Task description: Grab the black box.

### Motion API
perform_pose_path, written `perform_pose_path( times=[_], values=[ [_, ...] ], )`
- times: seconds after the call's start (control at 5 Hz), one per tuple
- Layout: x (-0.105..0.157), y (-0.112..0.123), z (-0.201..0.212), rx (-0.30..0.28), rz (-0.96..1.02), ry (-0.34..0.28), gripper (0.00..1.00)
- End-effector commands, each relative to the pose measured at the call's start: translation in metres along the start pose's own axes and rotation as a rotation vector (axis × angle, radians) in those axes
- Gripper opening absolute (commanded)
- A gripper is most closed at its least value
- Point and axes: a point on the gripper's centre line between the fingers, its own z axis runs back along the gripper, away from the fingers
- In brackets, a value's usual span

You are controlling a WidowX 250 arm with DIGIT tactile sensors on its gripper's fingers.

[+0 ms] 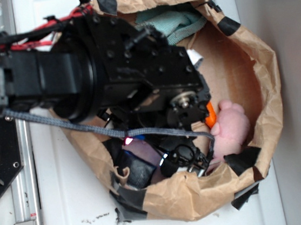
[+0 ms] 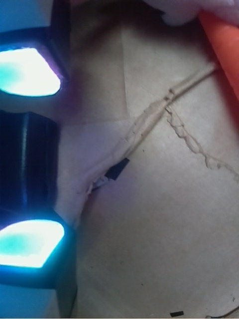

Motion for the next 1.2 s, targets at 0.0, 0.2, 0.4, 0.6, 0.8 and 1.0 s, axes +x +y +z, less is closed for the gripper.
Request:
perform_pose_path(
  times=[0.0, 0.2, 0.4, 0.6, 0.8, 1.0],
  values=[
    [-0.034, 0.004, -0.021, 0.017, -0.028, 0.009, 1.0],
    [-0.045, 0.002, -0.035, -0.01, -0.028, -0.004, 1.0],
    [-0.046, -0.004, -0.045, -0.006, -0.018, -0.002, 1.0],
    [-0.044, -0.01, -0.056, 0.009, -0.008, 0.005, 1.0],
    [-0.042, -0.012, -0.061, 0.013, -0.011, 0.015, 1.0],
    [-0.038, -0.02, -0.064, 0.018, -0.005, 0.029, 1.0]
  ],
)
